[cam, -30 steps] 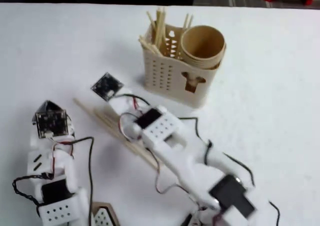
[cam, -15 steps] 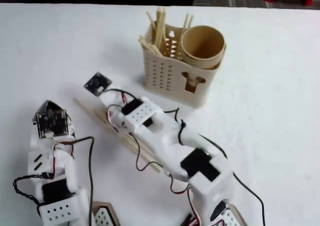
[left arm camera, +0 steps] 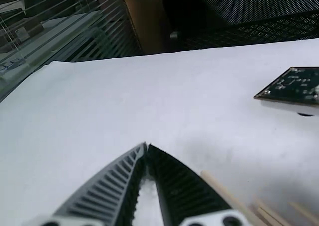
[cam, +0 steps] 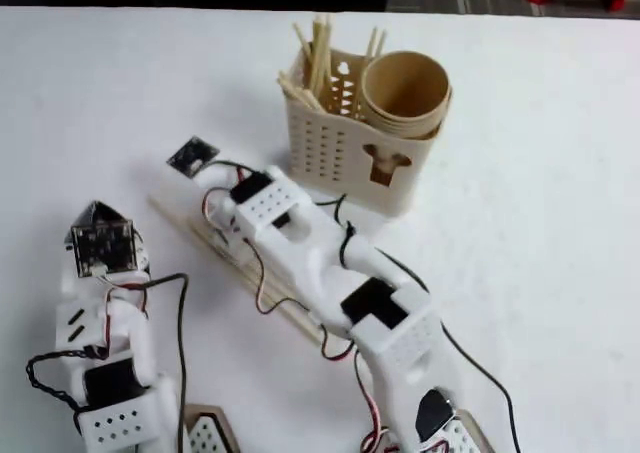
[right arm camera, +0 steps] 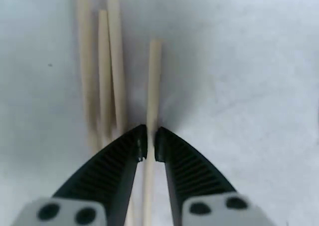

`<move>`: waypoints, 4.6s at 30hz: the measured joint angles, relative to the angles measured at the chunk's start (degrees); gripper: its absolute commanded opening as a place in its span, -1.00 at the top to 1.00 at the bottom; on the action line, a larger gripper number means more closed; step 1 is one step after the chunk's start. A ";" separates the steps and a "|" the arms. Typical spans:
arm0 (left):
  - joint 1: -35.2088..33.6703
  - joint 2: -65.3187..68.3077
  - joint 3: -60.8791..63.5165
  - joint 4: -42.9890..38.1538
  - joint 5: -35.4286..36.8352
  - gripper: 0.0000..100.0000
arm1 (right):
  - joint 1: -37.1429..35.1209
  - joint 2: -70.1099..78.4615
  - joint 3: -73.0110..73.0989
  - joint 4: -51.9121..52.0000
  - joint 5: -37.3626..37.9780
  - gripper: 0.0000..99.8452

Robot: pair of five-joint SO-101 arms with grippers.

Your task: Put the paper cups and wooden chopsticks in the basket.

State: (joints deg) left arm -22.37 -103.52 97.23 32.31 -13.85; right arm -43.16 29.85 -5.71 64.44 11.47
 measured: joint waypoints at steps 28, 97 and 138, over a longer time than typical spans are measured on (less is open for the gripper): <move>0.00 0.00 0.00 0.00 0.00 0.94 | 1.58 6.68 -24.26 32.18 0.00 0.74; 0.00 0.00 0.00 0.00 0.00 0.94 | 22.07 -45.80 -2.20 -22.95 -3.25 0.96; 0.00 0.00 0.00 0.00 0.00 0.94 | -8.44 -66.02 49.76 -2.90 -3.25 0.63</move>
State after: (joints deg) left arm -22.37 -103.52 97.23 32.31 -13.85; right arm -51.60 -36.18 44.04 61.54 8.22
